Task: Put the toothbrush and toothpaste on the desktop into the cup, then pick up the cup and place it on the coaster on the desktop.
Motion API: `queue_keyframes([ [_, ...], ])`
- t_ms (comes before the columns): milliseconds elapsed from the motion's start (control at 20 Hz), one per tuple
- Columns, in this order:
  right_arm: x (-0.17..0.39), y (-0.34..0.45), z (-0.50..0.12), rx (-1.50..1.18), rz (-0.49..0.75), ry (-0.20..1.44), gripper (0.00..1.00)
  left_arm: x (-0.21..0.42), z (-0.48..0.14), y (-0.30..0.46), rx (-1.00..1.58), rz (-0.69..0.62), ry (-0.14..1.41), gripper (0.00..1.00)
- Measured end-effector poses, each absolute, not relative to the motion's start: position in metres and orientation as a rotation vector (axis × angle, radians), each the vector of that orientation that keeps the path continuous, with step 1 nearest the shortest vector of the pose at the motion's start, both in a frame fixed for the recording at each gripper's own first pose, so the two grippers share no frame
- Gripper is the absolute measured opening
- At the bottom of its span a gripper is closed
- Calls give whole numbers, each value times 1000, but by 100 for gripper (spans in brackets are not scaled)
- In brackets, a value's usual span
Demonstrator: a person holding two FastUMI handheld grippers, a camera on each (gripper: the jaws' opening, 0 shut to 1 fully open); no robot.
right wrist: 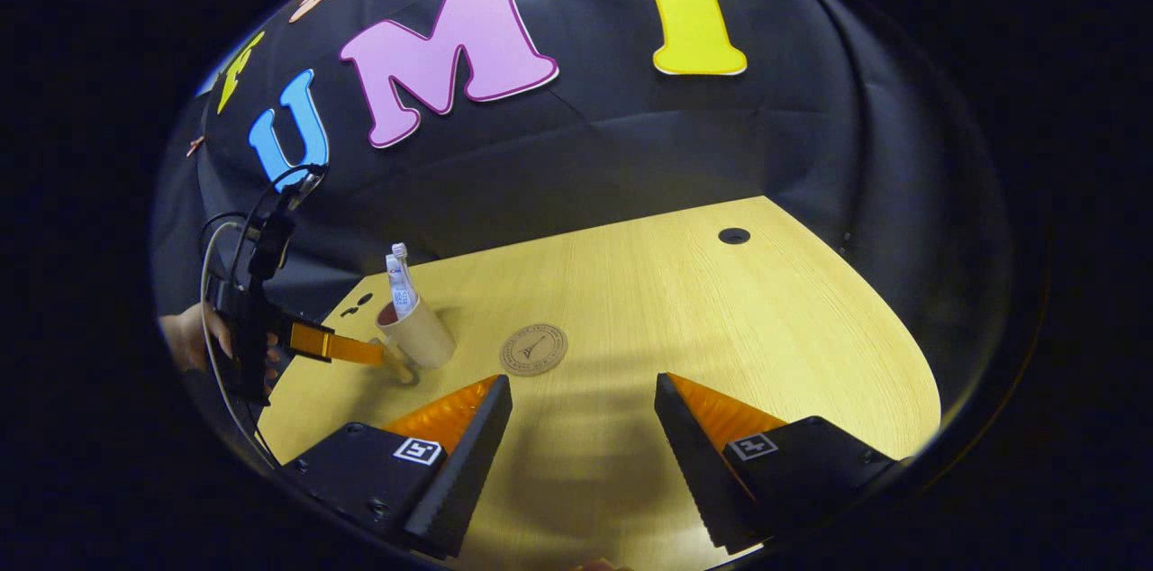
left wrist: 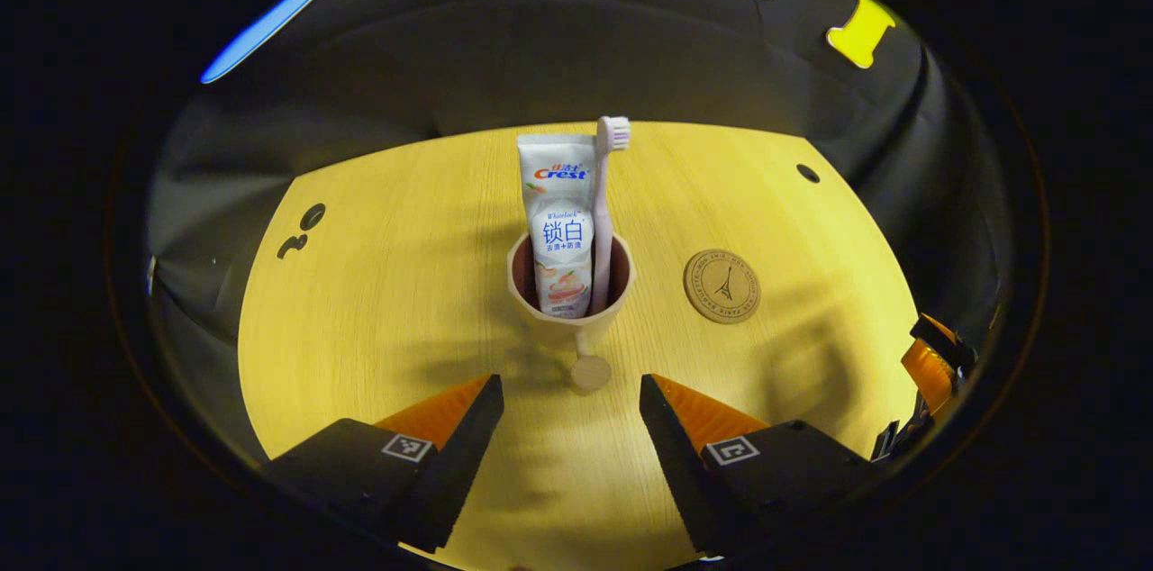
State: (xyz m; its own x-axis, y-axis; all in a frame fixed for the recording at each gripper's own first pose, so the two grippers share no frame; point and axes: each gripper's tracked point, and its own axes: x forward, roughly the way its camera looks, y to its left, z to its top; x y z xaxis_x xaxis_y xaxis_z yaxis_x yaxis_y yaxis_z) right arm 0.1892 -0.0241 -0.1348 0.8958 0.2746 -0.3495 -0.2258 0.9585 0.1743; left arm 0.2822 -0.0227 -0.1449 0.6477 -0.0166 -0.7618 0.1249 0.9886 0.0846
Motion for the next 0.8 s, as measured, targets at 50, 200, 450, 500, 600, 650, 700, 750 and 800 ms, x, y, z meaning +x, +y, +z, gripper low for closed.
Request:
queue_keyframes([
  [50, 186, -28, -138, 146, 257, 393, 98, 287, -146, -23, 130, -76, 880, 94],
  [200, 179, -41, -148, 174, 237, 423, 98, 300, -151, -25, 134, -61, 944, 94],
  [450, 180, -62, -155, 196, 202, 432, 98, 316, -170, -21, 201, -60, 1072, 93],
  [500, 180, -66, -155, 198, 198, 434, 98, 319, -173, -23, 168, -53, 1092, 92],
  [600, 183, -72, -156, 199, 187, 429, 98, 324, -182, -24, 104, -23, 1118, 86],
  [650, 184, -74, -156, 201, 183, 432, 98, 326, -186, -23, 88, -11, 1125, 83],
  [700, 184, -76, -157, 206, 181, 435, 98, 327, -189, -22, 82, -3, 1136, 79],
  [750, 184, -77, -158, 211, 178, 438, 98, 327, -193, -22, 74, -1, 1150, 68],
  [800, 184, -78, -159, 214, 177, 440, 98, 327, -196, -23, 68, 4, 1160, 58],
])
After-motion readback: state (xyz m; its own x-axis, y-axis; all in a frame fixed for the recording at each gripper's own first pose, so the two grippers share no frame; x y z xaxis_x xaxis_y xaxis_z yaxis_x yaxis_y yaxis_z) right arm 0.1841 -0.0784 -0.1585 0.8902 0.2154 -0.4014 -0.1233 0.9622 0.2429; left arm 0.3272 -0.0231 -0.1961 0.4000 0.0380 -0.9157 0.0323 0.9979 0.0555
